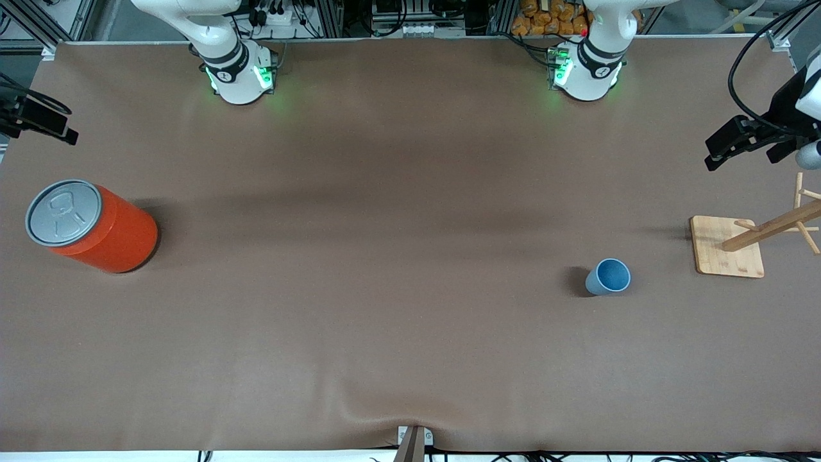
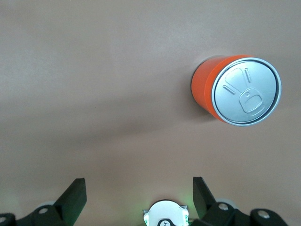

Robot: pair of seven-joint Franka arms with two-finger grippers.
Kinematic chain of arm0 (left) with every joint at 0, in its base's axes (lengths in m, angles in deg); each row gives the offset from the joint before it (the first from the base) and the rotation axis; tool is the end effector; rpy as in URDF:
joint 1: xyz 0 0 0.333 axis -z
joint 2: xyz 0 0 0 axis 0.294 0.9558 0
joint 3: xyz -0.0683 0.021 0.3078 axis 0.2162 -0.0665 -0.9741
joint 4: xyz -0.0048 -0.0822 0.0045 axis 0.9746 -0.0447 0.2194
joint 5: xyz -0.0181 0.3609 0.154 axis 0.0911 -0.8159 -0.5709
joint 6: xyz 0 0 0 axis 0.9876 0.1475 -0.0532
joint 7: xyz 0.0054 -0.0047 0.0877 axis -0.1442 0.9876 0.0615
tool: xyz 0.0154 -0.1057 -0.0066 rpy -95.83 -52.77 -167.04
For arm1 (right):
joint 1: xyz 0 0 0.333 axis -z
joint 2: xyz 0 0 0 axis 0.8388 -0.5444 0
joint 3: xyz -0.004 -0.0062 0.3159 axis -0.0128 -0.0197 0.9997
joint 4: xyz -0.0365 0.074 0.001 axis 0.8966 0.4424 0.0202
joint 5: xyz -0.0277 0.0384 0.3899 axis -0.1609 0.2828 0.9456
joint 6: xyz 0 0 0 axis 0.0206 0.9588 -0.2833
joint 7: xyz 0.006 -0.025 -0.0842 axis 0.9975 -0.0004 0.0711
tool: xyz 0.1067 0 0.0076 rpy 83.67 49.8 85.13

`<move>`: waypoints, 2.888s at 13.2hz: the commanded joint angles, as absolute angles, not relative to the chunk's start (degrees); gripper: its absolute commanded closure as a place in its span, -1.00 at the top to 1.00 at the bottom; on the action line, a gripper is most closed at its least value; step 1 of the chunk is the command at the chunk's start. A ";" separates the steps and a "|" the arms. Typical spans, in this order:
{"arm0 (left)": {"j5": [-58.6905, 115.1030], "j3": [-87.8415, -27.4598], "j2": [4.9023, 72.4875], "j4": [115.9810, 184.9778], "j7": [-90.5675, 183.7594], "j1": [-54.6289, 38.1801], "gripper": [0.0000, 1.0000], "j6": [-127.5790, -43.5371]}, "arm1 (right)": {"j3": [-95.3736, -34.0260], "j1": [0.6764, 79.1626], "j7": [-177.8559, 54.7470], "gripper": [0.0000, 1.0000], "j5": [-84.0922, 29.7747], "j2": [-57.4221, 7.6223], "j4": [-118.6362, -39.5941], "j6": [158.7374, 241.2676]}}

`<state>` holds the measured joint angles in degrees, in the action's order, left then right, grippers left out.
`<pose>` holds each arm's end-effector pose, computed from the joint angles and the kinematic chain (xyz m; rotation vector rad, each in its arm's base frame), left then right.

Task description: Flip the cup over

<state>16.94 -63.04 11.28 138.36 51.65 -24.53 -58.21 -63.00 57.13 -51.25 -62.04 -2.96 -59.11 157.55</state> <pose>0.5423 -0.0494 0.6618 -3.0987 -0.1673 -0.1147 0.5288 -0.0306 0.6748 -3.0947 0.2345 0.2029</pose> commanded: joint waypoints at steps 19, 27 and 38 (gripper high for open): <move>16.67 -62.62 11.05 137.52 52.19 -24.57 1.00 -57.16 | -63.12 56.31 -50.19 1.00 -61.45 -2.75 -59.02 157.07; 16.67 -62.35 10.88 138.04 52.27 -24.48 1.00 -56.47 | -63.12 56.31 -50.19 1.00 -61.37 -2.75 -59.02 157.07; 16.84 -59.28 10.61 137.43 51.04 -24.83 1.00 -52.94 | -63.12 56.31 -50.19 1.00 -61.37 -2.75 -59.02 157.07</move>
<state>16.94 -59.39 11.26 138.04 51.66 -24.27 -53.89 -62.84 56.80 -51.25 -62.00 -3.00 -59.12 157.50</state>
